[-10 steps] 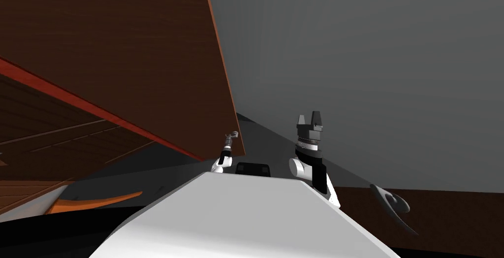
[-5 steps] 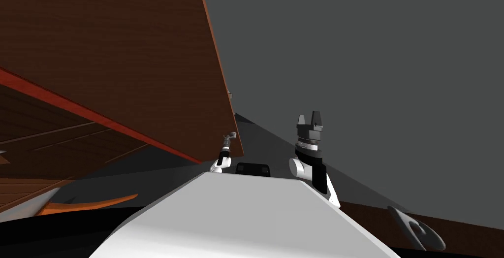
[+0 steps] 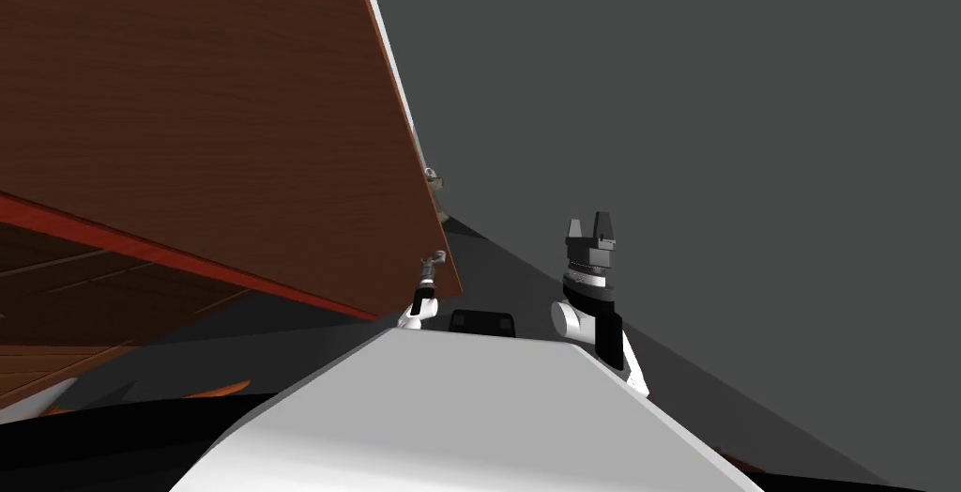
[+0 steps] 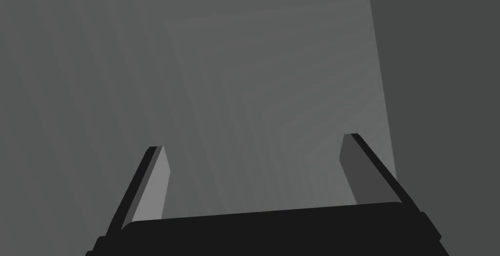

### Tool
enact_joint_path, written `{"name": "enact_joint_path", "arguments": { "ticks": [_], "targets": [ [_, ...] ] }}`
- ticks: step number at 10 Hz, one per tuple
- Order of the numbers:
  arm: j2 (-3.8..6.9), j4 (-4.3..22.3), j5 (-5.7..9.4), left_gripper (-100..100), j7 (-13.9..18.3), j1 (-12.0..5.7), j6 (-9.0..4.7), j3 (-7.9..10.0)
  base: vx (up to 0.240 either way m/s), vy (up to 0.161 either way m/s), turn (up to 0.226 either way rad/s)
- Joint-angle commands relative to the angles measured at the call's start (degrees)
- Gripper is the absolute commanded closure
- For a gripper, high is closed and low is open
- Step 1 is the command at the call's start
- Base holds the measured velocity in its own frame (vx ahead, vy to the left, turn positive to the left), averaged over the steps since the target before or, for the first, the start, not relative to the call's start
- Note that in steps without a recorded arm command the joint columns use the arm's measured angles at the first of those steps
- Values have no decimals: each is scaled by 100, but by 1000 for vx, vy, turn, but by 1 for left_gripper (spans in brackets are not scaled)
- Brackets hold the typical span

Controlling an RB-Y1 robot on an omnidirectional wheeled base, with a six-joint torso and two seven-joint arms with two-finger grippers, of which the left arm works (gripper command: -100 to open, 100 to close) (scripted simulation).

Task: Push the door open

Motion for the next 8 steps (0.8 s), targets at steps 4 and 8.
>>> {"name": "enact_joint_path", "arguments": {
  "ticks": [4, 8],
  "targets": [
    [-74, -45, 131, 100, -89, -1, -6, 240, 188, -60, 57],
    [57, -14, 239, 100, -137, 22, -23, 438, 141, -17, 41]
  ]
}}
